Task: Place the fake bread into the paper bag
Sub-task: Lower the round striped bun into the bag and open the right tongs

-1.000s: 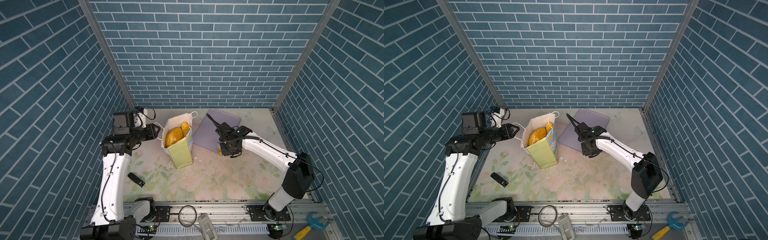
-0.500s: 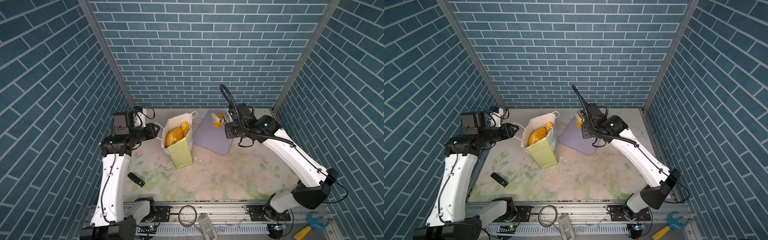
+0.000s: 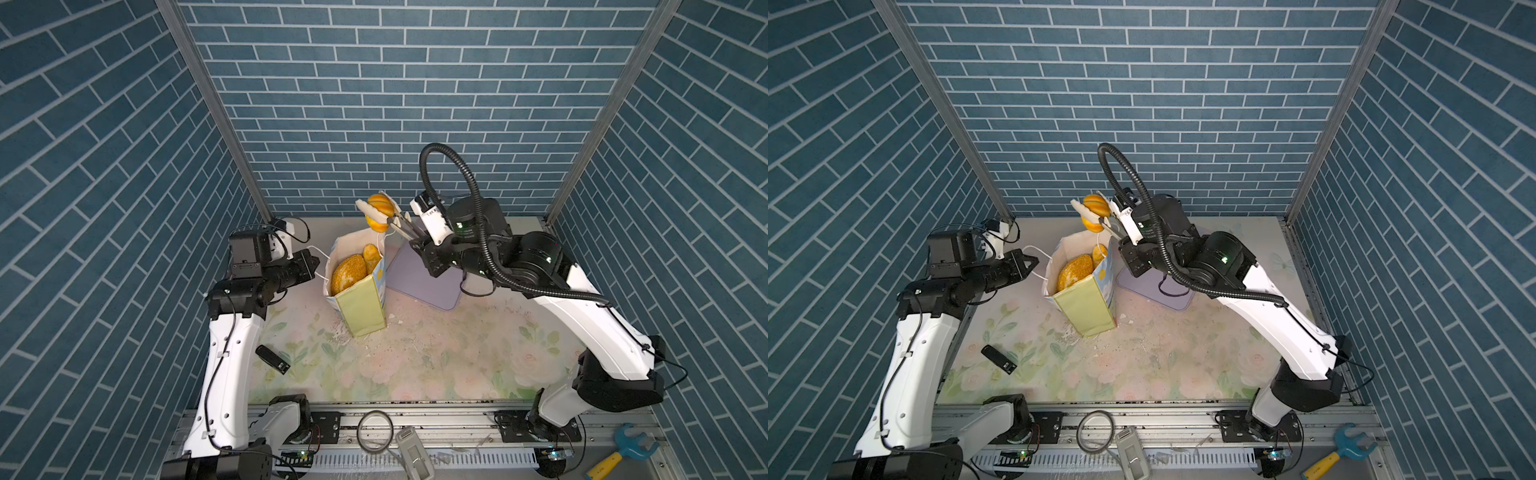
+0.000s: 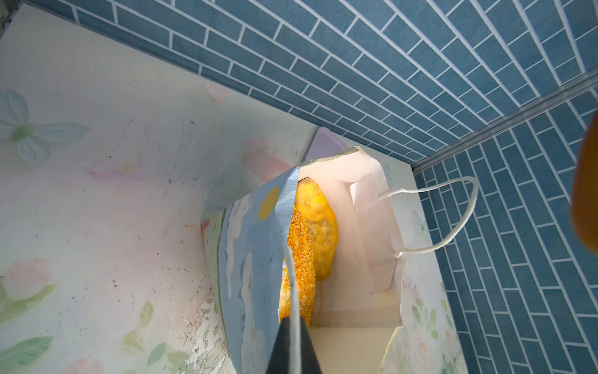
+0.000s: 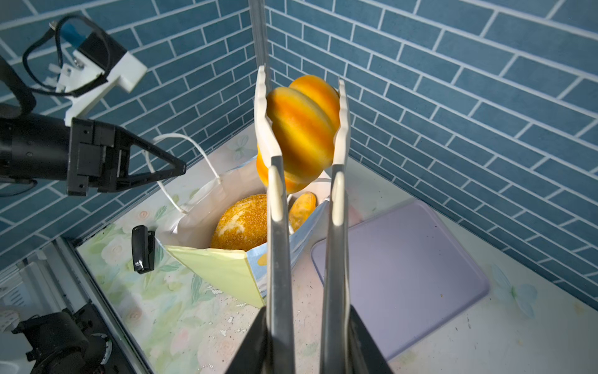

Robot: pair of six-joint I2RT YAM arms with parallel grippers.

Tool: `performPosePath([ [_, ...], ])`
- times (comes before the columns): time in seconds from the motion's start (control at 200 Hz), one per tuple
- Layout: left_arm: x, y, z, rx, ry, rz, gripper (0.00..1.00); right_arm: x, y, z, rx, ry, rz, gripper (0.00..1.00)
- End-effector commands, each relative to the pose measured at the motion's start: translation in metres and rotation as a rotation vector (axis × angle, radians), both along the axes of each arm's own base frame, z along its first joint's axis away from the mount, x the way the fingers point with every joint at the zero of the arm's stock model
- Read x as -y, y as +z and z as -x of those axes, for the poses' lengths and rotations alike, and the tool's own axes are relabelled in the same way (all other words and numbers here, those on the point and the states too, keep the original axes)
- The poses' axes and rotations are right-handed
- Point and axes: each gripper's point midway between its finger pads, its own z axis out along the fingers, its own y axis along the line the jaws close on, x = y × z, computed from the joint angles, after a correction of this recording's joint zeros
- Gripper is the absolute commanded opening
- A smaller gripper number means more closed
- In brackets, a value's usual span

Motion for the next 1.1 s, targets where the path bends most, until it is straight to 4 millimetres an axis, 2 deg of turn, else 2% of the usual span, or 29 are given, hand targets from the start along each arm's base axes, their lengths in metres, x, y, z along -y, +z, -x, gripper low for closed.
performPosePath([
  [0.0,0.0,0.01,0.001,0.04,0.007,0.021,0.01,-0.02,0.01,0.003,0.049,0.056,-0.011,0.34],
  [0.135,0.0,0.01,0.004,0.036,0.013,0.017,0.0,-0.039,-0.008,0.008,0.025,0.087,0.043,0.34],
  [0.275,0.0,0.01,0.004,0.035,0.014,0.021,0.0,-0.048,-0.032,0.006,-0.001,0.071,0.108,0.34],
  [0.47,0.0,0.012,0.005,0.035,0.011,0.024,0.0,-0.05,-0.059,0.008,-0.044,0.065,0.171,0.36],
  [0.72,0.001,0.012,0.004,0.031,0.008,0.024,0.0,-0.044,-0.074,0.016,-0.085,0.074,0.207,0.44],
  [0.885,0.001,0.014,0.002,0.034,0.007,0.028,0.0,-0.039,-0.068,0.012,-0.06,0.05,0.208,0.47],
  [1.06,0.0,0.018,0.004,0.04,0.01,0.022,0.0,-0.039,-0.034,0.008,0.021,0.044,0.121,0.44],
  [1.095,0.0,0.019,0.005,0.035,0.014,0.019,0.04,-0.039,-0.026,0.007,0.043,0.046,0.101,0.44],
])
